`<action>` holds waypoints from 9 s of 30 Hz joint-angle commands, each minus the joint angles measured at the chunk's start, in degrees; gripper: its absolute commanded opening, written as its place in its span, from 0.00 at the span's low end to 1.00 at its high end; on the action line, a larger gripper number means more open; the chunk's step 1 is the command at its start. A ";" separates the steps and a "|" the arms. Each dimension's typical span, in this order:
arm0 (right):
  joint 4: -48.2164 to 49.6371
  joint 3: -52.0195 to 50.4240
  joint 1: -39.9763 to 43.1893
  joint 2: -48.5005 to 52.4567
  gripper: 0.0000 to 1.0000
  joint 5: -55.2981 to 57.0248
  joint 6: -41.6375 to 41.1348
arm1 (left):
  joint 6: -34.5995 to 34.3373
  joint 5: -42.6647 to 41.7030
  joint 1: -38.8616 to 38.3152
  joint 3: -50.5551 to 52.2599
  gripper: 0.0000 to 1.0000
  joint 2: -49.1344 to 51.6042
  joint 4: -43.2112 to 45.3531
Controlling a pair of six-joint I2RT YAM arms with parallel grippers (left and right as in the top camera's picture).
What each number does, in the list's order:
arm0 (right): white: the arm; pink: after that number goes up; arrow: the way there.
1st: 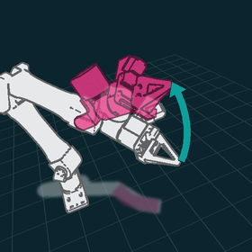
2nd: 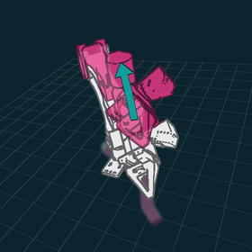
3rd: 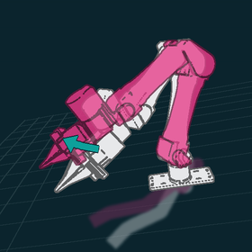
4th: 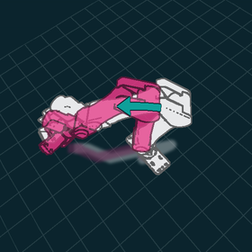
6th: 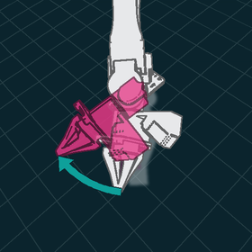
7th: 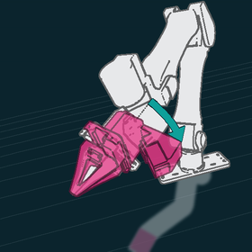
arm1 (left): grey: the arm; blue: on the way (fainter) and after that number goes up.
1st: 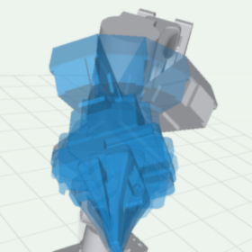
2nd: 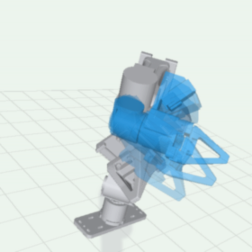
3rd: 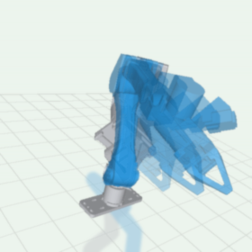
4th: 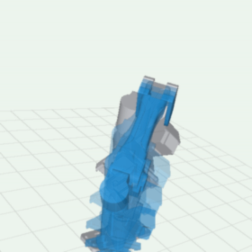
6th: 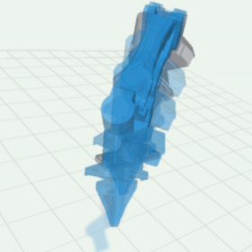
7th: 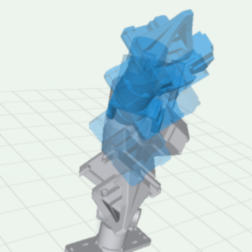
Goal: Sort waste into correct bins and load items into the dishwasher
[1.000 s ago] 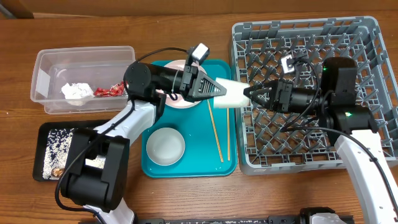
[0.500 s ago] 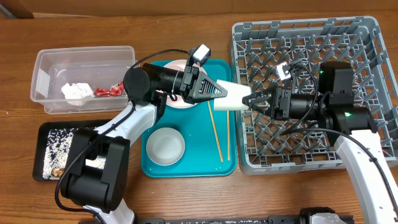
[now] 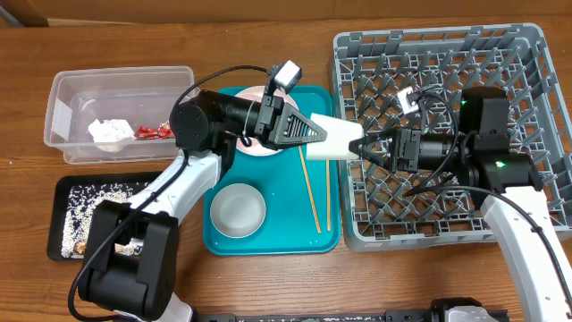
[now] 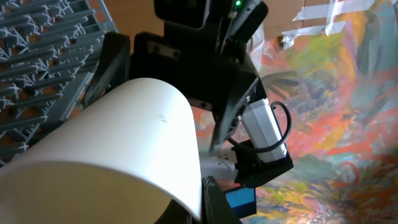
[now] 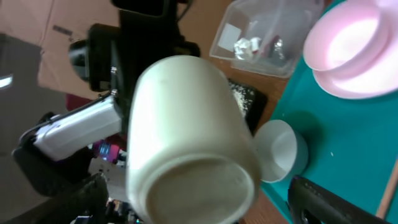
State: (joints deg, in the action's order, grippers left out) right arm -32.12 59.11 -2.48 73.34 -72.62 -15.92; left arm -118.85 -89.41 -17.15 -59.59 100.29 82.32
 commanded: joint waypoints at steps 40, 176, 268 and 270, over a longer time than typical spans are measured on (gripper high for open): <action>-1.16 0.96 0.35 -0.61 0.79 -4.74 -8.11 | 4.94 3.87 -2.97 -0.63 0.04 -1.42 2.62; -17.75 18.03 -1.68 22.14 0.70 67.43 8.52 | 10.91 -0.87 4.37 -0.61 1.00 -1.40 4.76; -31.45 30.12 1.05 8.70 1.00 46.16 8.57 | 33.44 -1.22 68.94 -90.47 1.00 -8.79 -87.91; -31.45 30.12 1.05 8.70 1.00 46.16 8.57 | 33.62 -1.22 68.91 -90.47 1.00 -8.81 -87.86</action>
State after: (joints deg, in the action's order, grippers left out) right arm -63.90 88.29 -1.32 83.35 -26.15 -7.46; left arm -87.61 -89.27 51.44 -149.71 91.77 -5.80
